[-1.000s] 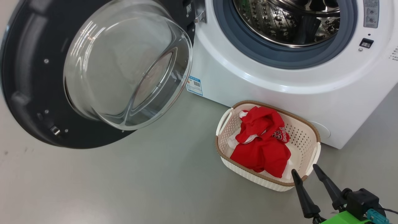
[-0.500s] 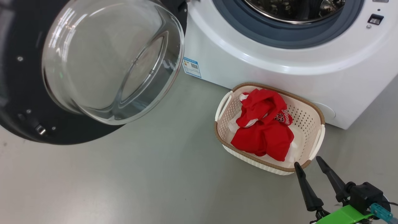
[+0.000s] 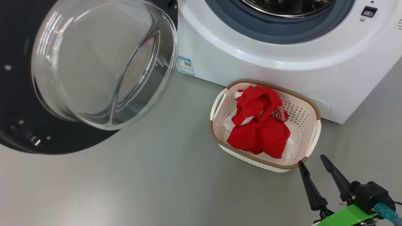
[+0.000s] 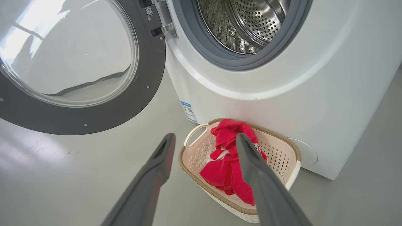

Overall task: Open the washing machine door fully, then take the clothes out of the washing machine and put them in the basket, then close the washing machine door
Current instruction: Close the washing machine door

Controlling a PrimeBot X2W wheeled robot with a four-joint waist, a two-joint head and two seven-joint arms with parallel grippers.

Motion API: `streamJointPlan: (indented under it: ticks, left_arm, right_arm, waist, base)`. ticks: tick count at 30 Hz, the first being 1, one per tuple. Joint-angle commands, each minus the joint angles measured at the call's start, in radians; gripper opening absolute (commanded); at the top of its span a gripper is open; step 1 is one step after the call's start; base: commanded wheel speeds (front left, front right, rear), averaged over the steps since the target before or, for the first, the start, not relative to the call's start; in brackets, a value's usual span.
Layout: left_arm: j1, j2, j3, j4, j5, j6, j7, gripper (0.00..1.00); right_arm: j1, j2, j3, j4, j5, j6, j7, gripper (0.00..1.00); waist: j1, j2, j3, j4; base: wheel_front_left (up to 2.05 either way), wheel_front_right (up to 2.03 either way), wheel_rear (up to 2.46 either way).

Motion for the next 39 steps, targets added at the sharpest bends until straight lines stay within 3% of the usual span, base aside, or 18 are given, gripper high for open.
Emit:
streamJointPlan:
  ticks: [1,24,39]
  left_arm:
    - [0.004,0.054,0.006,-0.058,-0.022,-0.008,0.024,0.0]
    - [0.142,0.161,-0.143,-0.432,-0.144,-0.008,0.07,0.0]
    - [0.181,0.164,-0.247,-0.698,-0.127,-0.008,0.046,0.0]
  right_arm:
    - [-0.019,0.001,0.02,-0.024,-0.011,0.007,-0.006,1.0]
    - [0.014,0.047,0.02,-0.017,0.001,0.007,-0.006,1.0]
    - [0.034,0.068,0.018,-0.022,0.009,0.007,-0.006,1.0]
  waist:
    - [0.0,0.0,-0.009,-0.002]
    - [0.0,0.0,-0.111,-0.022]
    - [0.0,0.0,-0.137,-0.094]
  base:
    - [0.0,0.0,0.0]
    - [0.0,0.0,0.0]
    - [0.0,0.0,0.0]
